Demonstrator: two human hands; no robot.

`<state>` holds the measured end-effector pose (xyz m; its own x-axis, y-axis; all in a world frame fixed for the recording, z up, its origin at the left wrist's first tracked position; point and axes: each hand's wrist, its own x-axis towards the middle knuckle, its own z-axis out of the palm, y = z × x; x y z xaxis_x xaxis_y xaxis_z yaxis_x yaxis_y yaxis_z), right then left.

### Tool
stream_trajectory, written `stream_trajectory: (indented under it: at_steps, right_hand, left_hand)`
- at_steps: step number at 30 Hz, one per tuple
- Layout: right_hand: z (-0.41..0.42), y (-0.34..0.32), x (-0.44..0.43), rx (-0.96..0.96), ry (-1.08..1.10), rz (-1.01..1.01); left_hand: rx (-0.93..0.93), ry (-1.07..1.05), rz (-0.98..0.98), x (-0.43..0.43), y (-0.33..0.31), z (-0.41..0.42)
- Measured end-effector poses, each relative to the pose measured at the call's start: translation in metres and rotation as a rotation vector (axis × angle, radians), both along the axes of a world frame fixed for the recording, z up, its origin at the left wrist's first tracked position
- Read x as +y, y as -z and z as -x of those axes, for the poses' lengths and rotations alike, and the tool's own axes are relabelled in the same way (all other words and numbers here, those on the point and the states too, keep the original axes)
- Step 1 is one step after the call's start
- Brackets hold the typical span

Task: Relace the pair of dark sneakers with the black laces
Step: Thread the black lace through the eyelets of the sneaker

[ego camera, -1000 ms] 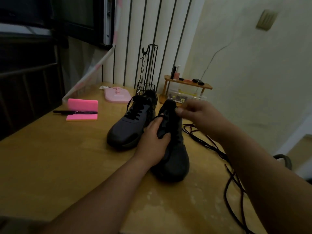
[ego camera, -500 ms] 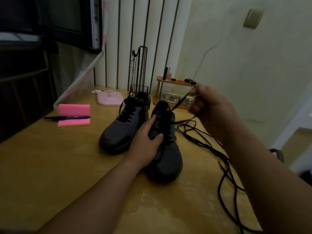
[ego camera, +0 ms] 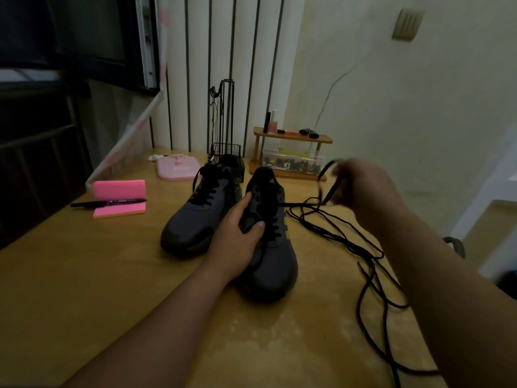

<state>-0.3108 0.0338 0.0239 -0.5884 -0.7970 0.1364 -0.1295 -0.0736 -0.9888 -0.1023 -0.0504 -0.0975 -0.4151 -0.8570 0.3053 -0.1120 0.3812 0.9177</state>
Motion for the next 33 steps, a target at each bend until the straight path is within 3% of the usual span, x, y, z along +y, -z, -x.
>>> stream_trajectory:
  at_steps: [3,4,6,8,12,15,19,23,26,30,33]
  right_hand:
    - [0.005,0.031,-0.008,0.73,0.125,-0.604]
    - [0.005,0.041,-0.009,0.863,0.184,-0.642]
    - [-0.002,0.057,-0.011,0.966,0.265,-0.464]
    - [-0.016,0.067,-0.018,0.913,0.167,-0.32]
    - [-0.038,0.073,-0.039,0.583,-0.083,-0.135]
    - [-0.031,0.077,-0.05,0.752,-0.161,0.012]
    - [-0.021,0.073,-0.054,0.725,-0.157,0.006]
    - [-0.016,0.074,-0.053,0.602,-0.179,-0.024]
    - [-0.017,0.075,-0.055,0.616,-0.221,-0.06]
    - [-0.009,0.08,-0.055,0.261,-0.251,0.002]
    - [-0.003,0.087,-0.05,0.095,-0.318,0.062]
  left_hand:
    - [-0.035,-0.062,0.007,0.003,-0.005,0.001]
    - [-0.068,-0.119,0.035,0.003,-0.007,0.001]
    - [-0.147,-0.23,0.127,0.005,-0.011,0.001]
    - [-0.149,-0.248,0.175,0.005,-0.016,0.002]
    - [-0.098,-0.164,0.115,-0.007,-0.037,0.003]
    - [-0.301,0.007,0.234,-0.022,-0.057,0.004]
    - [-0.574,0.028,0.342,-0.038,-0.077,-0.003]
    - [-0.611,0.068,0.308,-0.049,-0.08,-0.005]
    - [-0.554,0.168,0.207,-0.052,-0.08,-0.004]
    - [-0.52,0.157,0.171,-0.056,-0.071,-0.013]
    - [-0.548,0.106,0.3,-0.057,-0.065,-0.014]
